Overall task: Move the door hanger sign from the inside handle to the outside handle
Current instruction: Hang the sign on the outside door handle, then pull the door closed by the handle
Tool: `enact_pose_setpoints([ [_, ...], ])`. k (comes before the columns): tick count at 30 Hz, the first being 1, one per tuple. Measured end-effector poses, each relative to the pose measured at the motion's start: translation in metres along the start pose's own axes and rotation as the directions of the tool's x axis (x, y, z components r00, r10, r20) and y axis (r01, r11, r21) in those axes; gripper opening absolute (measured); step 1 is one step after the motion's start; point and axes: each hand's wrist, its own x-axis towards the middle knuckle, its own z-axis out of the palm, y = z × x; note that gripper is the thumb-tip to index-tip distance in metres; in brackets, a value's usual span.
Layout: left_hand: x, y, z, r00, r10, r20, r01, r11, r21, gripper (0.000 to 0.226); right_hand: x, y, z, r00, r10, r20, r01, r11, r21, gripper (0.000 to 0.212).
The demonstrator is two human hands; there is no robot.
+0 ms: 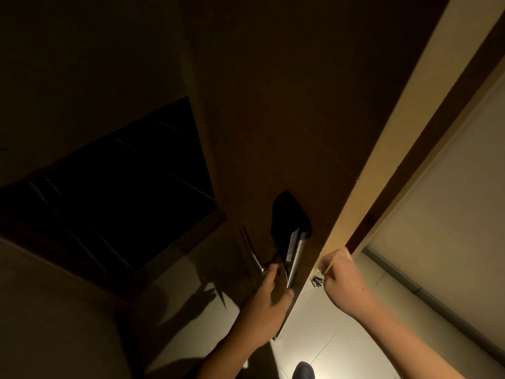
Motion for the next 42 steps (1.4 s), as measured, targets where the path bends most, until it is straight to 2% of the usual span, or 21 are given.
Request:
enact_pose_setpoints([
  [2, -0.002, -0.006, -0.013, 1.000, 0.018, -0.010, -0.018, 1.000, -0.021, 0.062, -0.001, -0.003, 0.002, 0.999, -0.017, 0.033, 0.018, 0.999, -0.041, 0.050],
  [4, -0.006, -0.012, -0.024, 0.998, 0.034, -0.060, -0.037, 0.998, -0.049, 0.056, -0.002, -0.010, -0.001, 0.997, -0.065, 0.052, 0.072, 0.989, -0.133, 0.038],
  [6, -0.013, -0.018, -0.035, 0.987, 0.053, -0.152, -0.070, 0.991, -0.111, 0.044, 0.000, -0.013, -0.006, 0.988, -0.136, 0.066, 0.149, 0.946, -0.287, 0.023],
  [8, -0.020, -0.027, -0.045, 0.967, 0.065, -0.247, -0.111, 0.978, -0.176, 0.034, 0.002, -0.014, -0.009, 0.974, -0.203, 0.103, 0.227, 0.893, -0.390, 0.025],
  [10, -0.026, -0.033, -0.055, 0.948, 0.073, -0.310, -0.143, 0.968, -0.207, 0.028, 0.002, -0.017, -0.009, 0.952, -0.290, 0.103, 0.307, 0.870, -0.387, 0.021],
  [12, -0.032, -0.038, -0.064, 0.926, 0.060, -0.373, -0.158, 0.958, -0.239, 0.025, 0.001, -0.026, -0.008, 0.926, -0.367, 0.087, 0.374, 0.867, -0.329, 0.005],
  [13, -0.035, -0.041, -0.069, 0.914, 0.049, -0.403, -0.160, 0.956, -0.246, 0.024, 0.000, -0.032, -0.007, 0.915, -0.392, 0.098, 0.402, 0.859, -0.316, 0.019],
  [16, -0.046, -0.049, -0.083, 0.883, 0.022, -0.469, -0.159, 0.954, -0.254, 0.019, 0.006, -0.039, 0.001, 0.874, -0.458, 0.159, 0.485, 0.812, -0.326, 0.019],
  [18, -0.055, -0.053, -0.092, 0.856, -0.002, -0.517, -0.154, 0.954, -0.258, 0.022, 0.013, -0.046, 0.011, 0.826, -0.495, 0.270, 0.562, 0.764, -0.318, 0.036],
  [20, -0.062, -0.056, -0.101, 0.820, -0.010, -0.573, -0.156, 0.959, -0.239, 0.023, 0.017, -0.058, 0.018, 0.785, -0.518, 0.340, 0.612, 0.734, -0.296, 0.040],
  [25, -0.096, -0.073, -0.138, 0.663, -0.109, -0.741, -0.181, 0.937, -0.299, 0.023, 0.028, -0.104, 0.048, 0.651, -0.602, 0.463, 0.741, 0.637, -0.212, 0.037],
  [28, -0.118, -0.088, -0.163, 0.557, -0.166, -0.814, -0.232, 0.910, -0.344, 0.019, 0.038, -0.135, 0.073, 0.560, -0.635, 0.532, 0.801, 0.578, -0.154, 0.050],
  [31, -0.138, -0.107, -0.185, 0.495, -0.159, -0.854, -0.261, 0.911, -0.321, 0.018, 0.052, -0.163, 0.103, 0.486, -0.655, 0.579, 0.843, 0.527, -0.112, 0.061],
  [33, -0.147, -0.116, -0.196, 0.486, -0.166, -0.858, -0.246, 0.916, -0.317, 0.017, 0.065, -0.176, 0.122, 0.469, -0.697, 0.543, 0.874, 0.454, -0.174, 0.058],
  [36, -0.156, -0.131, -0.221, 0.479, -0.192, -0.857, -0.207, 0.924, -0.323, 0.016, 0.093, -0.213, 0.160, 0.429, -0.738, 0.520, 0.902, 0.324, -0.284, 0.036],
  [39, -0.159, -0.141, -0.247, 0.509, -0.205, -0.836, -0.160, 0.932, -0.326, 0.014, 0.118, -0.264, 0.198, 0.454, -0.642, 0.618, 0.891, 0.323, -0.319, 0.007],
  [42, -0.156, -0.150, -0.268, 0.525, -0.222, -0.821, -0.150, 0.926, -0.346, 0.014, 0.133, -0.299, 0.235, 0.515, -0.515, 0.685, 0.855, 0.361, -0.372, 0.016],
])
